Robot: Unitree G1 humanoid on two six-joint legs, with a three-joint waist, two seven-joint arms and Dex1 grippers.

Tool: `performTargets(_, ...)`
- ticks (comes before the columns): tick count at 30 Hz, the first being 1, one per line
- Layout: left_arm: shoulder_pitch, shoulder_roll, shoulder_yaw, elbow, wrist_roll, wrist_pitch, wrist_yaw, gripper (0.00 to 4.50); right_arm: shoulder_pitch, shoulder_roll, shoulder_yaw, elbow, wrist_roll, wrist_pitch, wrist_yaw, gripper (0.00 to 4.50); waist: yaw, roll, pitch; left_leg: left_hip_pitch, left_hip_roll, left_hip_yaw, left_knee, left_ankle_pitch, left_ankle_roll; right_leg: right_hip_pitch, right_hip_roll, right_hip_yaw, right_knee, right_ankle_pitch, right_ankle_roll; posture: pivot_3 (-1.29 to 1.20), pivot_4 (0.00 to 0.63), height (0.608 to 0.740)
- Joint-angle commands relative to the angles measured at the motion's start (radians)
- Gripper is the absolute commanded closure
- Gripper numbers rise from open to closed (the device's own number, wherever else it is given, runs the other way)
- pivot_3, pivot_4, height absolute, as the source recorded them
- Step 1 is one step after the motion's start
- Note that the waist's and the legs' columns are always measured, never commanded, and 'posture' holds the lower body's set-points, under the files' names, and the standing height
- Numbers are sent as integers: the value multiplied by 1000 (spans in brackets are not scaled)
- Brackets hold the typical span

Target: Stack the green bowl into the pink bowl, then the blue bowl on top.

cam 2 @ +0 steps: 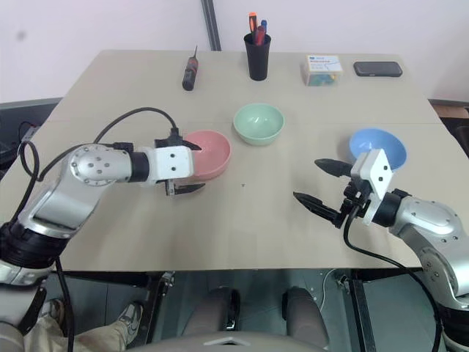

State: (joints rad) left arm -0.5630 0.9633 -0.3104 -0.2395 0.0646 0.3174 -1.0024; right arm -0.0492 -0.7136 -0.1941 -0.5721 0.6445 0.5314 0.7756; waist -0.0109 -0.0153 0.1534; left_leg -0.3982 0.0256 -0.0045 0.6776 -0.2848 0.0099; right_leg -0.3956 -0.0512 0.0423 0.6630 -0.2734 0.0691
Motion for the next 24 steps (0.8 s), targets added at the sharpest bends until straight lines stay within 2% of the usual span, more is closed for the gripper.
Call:
performTargets(1,-33,-11,-48,41,60,-60,-56,685,16,7,-26,-46,-3,-28,-17,0,1,0,0,0,0,0,0,0,0,0,0,0,0,0,0,0,150,740)
performTargets(2,-39,-16,-58,55,74,-75,-62,887,20,8,-28,-47,-3,-30,-18,0,1,0,0,0,0,0,0,0,0,0,0,0,0,0,0,0,150,740)
performTargets(6,-76,-55,-82,116,115,-121,-84,2766,39,8,-33,-53,-5,-41,-23,0,2,0,0,-1,0,0,3,0,0,0,0,-1,1,0,0,0,150,740)
performTargets(10,-99,-86,-83,151,133,-138,-100,4406,58,8,-43,-58,-5,-48,-26,0,2,0,0,-1,0,0,4,0,0,0,0,-1,2,0,0,0,150,740)
performTargets(16,-95,-123,-59,137,90,-186,-144,4406,89,6,-64,-62,-15,-64,-35,0,1,0,0,-1,0,-1,5,0,0,0,0,-1,2,0,0,0,150,740)
performTargets(18,-100,-144,-46,101,-9,-250,-219,4406,126,7,-102,-81,-12,-64,-50,0,1,0,0,-1,0,-1,5,0,0,0,0,-1,2,0,0,0,150,740)
performTargets(21,-128,-187,-51,99,-88,-281,-285,4406,173,9,-145,-111,-10,-63,-69,0,10,0,0,-3,0,-1,6,0,0,0,0,-2,2,0,0,0,150,740)
performTargets(24,-188,-273,-108,193,-122,-382,-374,4406,239,22,-193,-158,-4,-55,-98,0,16,0,0,-3,0,0,8,0,0,1,0,-2,2,0,0,0,150,740)
